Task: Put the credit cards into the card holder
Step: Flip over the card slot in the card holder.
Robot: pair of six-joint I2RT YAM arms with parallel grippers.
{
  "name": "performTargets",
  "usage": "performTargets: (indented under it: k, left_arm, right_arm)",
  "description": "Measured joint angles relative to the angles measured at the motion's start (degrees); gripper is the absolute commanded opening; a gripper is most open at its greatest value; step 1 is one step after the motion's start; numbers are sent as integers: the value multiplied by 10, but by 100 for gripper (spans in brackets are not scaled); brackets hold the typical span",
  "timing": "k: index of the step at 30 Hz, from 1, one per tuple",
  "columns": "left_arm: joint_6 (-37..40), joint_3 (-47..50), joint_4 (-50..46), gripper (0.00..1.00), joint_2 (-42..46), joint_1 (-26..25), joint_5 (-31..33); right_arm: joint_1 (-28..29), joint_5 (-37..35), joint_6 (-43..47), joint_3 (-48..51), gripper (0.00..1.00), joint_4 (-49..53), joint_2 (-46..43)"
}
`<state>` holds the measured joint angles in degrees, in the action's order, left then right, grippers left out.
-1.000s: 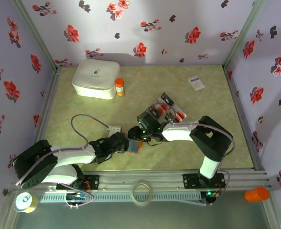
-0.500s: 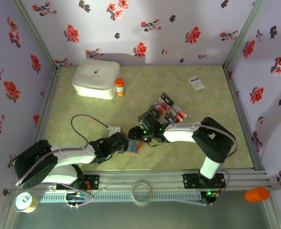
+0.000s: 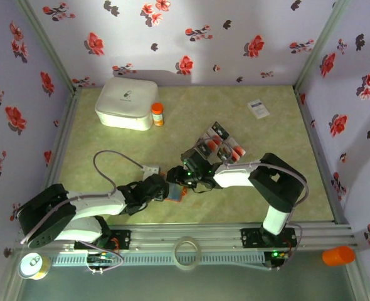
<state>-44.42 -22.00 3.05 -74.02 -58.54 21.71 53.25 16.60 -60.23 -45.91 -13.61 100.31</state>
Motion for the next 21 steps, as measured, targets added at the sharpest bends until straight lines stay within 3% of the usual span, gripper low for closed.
performTargets:
  k: [21]
  left_arm:
    - [0,0,2,62,0,0,-1]
  right_arm:
    - [11,-3,-84,68,48,-76,-31]
